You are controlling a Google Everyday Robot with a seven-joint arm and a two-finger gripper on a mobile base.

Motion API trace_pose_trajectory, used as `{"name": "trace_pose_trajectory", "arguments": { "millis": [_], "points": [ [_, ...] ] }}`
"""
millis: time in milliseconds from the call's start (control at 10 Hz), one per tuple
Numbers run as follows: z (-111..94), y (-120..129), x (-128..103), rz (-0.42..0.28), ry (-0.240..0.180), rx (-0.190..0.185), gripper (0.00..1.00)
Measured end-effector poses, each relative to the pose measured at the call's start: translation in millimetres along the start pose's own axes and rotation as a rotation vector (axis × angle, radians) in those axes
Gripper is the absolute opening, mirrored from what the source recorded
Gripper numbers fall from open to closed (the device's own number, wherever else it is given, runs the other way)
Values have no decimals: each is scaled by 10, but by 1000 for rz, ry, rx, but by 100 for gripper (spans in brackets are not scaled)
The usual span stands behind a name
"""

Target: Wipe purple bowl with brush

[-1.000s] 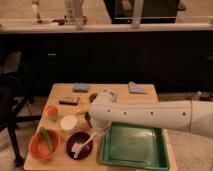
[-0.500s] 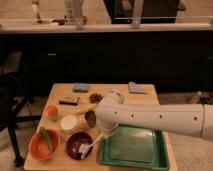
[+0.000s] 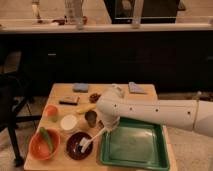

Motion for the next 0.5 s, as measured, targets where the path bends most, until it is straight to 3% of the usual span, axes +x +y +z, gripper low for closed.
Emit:
{"name": "trace_pose_trajectory", "arguments": {
  "millis": [500],
  "points": [
    [-16,-241,-288,-62,-27,15,0]
  ]
}}
